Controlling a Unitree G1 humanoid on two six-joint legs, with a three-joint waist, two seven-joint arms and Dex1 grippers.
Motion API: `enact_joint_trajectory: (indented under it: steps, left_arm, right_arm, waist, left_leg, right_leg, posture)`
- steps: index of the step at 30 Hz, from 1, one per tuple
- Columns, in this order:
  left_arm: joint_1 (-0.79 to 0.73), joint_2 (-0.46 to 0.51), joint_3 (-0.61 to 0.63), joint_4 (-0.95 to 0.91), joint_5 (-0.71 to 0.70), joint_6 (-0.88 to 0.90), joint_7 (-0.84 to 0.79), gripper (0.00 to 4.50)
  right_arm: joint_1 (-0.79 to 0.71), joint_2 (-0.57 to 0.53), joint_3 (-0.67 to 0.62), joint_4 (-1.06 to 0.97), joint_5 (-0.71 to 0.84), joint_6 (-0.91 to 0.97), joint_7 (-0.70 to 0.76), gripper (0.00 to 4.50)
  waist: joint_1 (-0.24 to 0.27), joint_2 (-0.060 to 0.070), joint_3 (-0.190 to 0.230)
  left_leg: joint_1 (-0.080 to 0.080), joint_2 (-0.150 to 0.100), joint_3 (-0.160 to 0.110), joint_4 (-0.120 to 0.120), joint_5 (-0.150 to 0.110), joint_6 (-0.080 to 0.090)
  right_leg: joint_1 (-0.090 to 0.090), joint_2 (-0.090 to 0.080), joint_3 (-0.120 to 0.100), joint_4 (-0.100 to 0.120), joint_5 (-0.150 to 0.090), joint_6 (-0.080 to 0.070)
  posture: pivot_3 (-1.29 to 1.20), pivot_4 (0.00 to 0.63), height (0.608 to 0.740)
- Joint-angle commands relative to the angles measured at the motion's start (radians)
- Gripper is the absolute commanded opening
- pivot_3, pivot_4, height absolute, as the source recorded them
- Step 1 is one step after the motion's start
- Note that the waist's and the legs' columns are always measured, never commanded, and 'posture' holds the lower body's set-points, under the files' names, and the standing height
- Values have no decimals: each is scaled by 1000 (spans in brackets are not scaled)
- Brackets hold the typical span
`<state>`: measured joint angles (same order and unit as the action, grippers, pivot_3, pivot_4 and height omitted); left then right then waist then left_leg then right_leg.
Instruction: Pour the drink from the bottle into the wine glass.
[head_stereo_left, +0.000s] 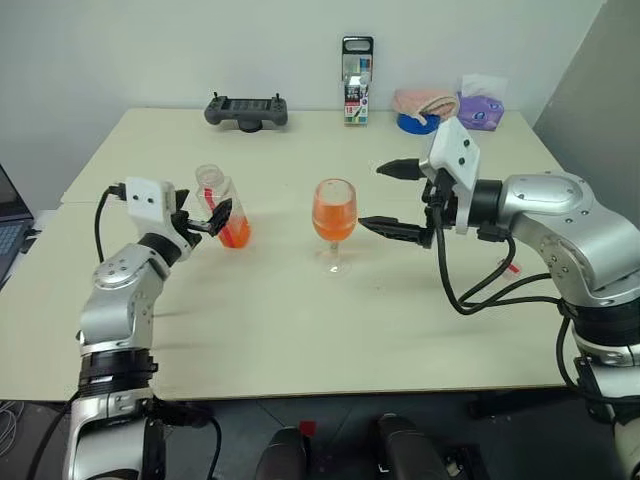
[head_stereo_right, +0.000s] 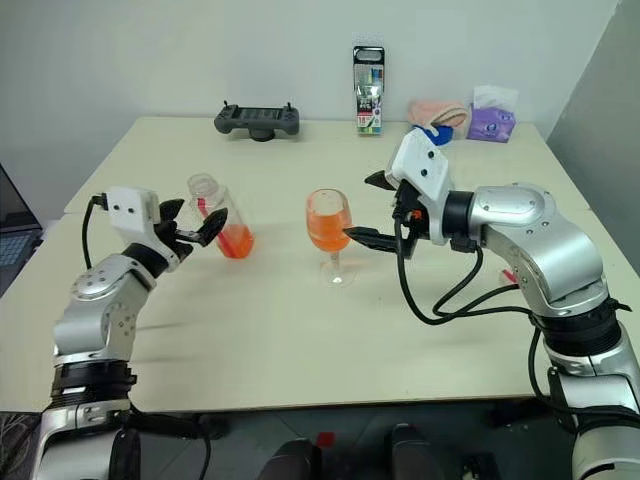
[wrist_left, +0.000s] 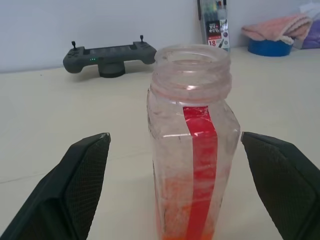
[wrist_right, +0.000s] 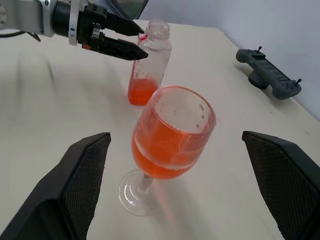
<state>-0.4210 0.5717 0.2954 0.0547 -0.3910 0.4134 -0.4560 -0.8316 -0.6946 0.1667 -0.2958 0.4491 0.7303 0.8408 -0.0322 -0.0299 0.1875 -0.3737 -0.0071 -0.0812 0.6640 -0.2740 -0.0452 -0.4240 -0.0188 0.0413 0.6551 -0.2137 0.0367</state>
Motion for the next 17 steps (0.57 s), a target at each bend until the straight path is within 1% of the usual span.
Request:
enact_joint_trajectory:
  steps: [1,5,7,9,11,14,17]
  left_arm:
    - [13,35,66,-169,-90,79,-17,4479]
    - [-19,51,128,-277,-227,194,-12,4479]
    - [-31,79,151,-345,-320,261,-38,4479]
    - [-29,118,184,-409,-442,331,-78,4479]
    - [-22,165,191,-450,-507,365,-127,4479]
    - [-31,224,180,-447,-544,394,-168,4479]
    - [-26,267,145,-423,-520,385,-223,4479]
  right_arm:
    - [-9,-22,-59,3,-4,-34,25,4500]
    - [-16,-34,-96,35,14,-44,53,4500]
    - [-6,-46,-113,39,20,-57,76,4500]
    - [8,-59,-136,44,29,-58,91,4500]
    - [14,-74,-156,56,32,-48,96,4500]
    - [28,-98,-193,46,65,-17,112,4500]
    - [50,-117,-205,20,94,3,130,4500]
  waist:
    - [0,0,0]
    - [0,0,0]
    - [0,0,0]
    - [0,0,0]
    - [0,0,0]
    - [0,1,1]
    - [0,1,1]
  left_leg:
    - [0,0,0,0,0,0]
    - [-1,0,0,0,0,0]
    - [-1,0,0,0,0,0]
    - [-2,0,0,0,0,0]
    - [-3,0,0,0,0,0]
    - [-3,-1,1,-1,0,0]
    - [-2,0,1,-1,0,0]
  right_leg:
    - [0,0,0,0,0,0]
    - [2,0,-1,-6,0,0]
    - [2,0,0,-7,0,0]
    - [2,0,0,-9,0,0]
    - [2,0,0,-10,0,0]
    - [2,0,0,-10,0,0]
    - [2,1,0,-9,-1,1]
  posture:
    - [0,150,740]
    - [0,150,740]
    - [0,150,740]
    - [0,150,740]
    - [0,150,740]
    - [0,150,740]
    - [0,150,740]
